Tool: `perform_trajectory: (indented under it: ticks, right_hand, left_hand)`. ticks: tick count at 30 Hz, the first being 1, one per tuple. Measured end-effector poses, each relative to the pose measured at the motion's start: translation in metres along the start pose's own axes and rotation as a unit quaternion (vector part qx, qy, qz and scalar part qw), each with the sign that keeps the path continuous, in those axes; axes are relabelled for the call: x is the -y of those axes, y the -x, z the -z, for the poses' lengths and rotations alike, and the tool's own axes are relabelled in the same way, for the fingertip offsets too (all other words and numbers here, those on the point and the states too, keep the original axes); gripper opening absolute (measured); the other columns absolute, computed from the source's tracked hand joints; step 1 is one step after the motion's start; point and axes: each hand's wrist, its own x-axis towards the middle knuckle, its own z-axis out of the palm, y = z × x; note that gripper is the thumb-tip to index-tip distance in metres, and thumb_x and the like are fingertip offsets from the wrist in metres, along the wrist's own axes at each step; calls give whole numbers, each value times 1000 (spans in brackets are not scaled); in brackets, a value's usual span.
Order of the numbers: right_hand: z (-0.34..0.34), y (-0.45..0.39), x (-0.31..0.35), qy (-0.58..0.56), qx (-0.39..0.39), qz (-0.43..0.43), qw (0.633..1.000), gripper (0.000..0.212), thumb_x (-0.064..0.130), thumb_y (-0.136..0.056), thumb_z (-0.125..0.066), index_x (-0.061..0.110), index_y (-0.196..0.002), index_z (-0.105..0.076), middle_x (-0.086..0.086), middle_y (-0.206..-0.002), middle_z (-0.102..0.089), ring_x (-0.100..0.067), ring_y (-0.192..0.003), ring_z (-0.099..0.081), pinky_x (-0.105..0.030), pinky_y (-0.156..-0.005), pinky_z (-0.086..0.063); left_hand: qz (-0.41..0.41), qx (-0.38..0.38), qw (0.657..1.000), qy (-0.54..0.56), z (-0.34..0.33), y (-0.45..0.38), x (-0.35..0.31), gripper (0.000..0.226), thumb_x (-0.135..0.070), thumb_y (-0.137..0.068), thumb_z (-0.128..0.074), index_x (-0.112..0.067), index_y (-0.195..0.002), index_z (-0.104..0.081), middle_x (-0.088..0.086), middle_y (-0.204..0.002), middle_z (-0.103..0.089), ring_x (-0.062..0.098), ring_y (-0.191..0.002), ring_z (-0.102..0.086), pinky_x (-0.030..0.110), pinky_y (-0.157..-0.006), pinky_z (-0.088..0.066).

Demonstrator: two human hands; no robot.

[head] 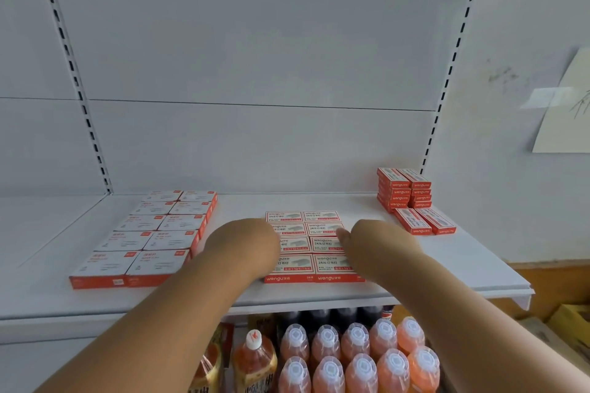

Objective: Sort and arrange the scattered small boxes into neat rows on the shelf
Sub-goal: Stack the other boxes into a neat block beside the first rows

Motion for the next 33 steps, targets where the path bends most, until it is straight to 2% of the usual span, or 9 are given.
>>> perform_trajectory:
  ticks: [3, 6, 9, 12, 14, 17, 19, 25, 33]
  right_hand:
    - [-3, -3, 1, -15, -9, -19, 1000, 44, 49, -101, -27, 21, -75, -49, 3, -77, -57, -18, -80, -61, -31, -69, -51]
    - [-7, -9, 1, 52, 1, 14, 999, 29, 38, -99, -36, 21, -109, -58, 6, -77, -50, -17, -77, -54, -31, -56, -43]
    - [-5, -10, 0, 83, 26, 31, 996, 38, 27, -94, -44, 25, -131, -52, 6, -79, -48, -15, -72, -50, -30, -48, -36]
    - [-2, -6, -5, 47, -41, 41, 997, 29, 34, -97, -41, 18, -117, -55, 3, -86, -53, -17, -77, -53, -33, -63, -48]
    - [0, 2, -15, -63, -134, 91, 985, 36, 52, -96, -42, 21, -106, -57, 3, -104, -59, -17, -95, -55, -34, -82, -48]
    - [4, 14, -23, -124, -90, 243, 958, 44, 55, -85, -61, 32, -123, -57, 13, -137, -49, -9, -127, -42, -26, -105, -31]
    - [2, 16, -24, -132, -34, 265, 955, 49, 50, -81, -69, 35, -126, -58, 18, -147, -41, -3, -133, -38, -20, -107, -25]
    - [-5, 13, -19, -179, -38, 228, 956, 43, 45, -76, -76, 36, -117, -65, 26, -135, -51, 4, -124, -47, -12, -99, -29]
    - [5, 12, -32, -218, -30, 233, 947, 44, 46, -84, -69, 35, -125, -59, 20, -136, -53, -2, -125, -47, -19, -102, -34]
  left_hand:
    - [2, -15, 1000, 9, -5, 0, 0, 15, -33, -100, -45, -21, -98, -55, -5, -75, -53, 14, -79, -61, 26, -67, -44]
    - [5, -26, 1000, 6, -7, 1, 0, 21, -33, -100, -44, -20, -103, -60, -5, -75, -52, 15, -80, -61, 28, -66, -44]
    - [17, -38, 999, 3, -7, 5, -1, 26, -33, -99, -43, -18, -106, -64, -5, -74, -52, 15, -76, -60, 26, -61, -42]
    - [-13, -150, 988, -33, 3, 22, -3, 24, -35, -99, -40, -18, -104, -56, -5, -79, -51, 12, -72, -53, 25, -55, -37]
    - [-104, -220, 970, -20, 7, 33, -2, 30, -43, -99, -38, -20, -116, -49, -4, -107, -56, 15, -95, -52, 30, -79, -45]
    - [-229, -89, 965, 91, 9, 41, 3, 50, -50, -94, -51, -30, -139, -40, -14, -145, -38, 11, -133, -36, 30, -112, -27]
    - [-241, -27, 962, 126, 5, 39, 7, 53, -49, -90, -60, -34, -138, -45, -17, -143, -43, 9, -130, -42, 29, -111, -35]
    - [-241, -34, 958, 150, -2, 34, 8, 44, -46, -86, -67, -35, -127, -57, -19, -132, -51, 7, -120, -50, 29, -104, -42]
    - [-238, -35, 963, 117, 21, 21, -6, 31, -47, -85, -65, -38, -114, -58, -18, -121, -53, 7, -113, -51, 29, -99, -44]
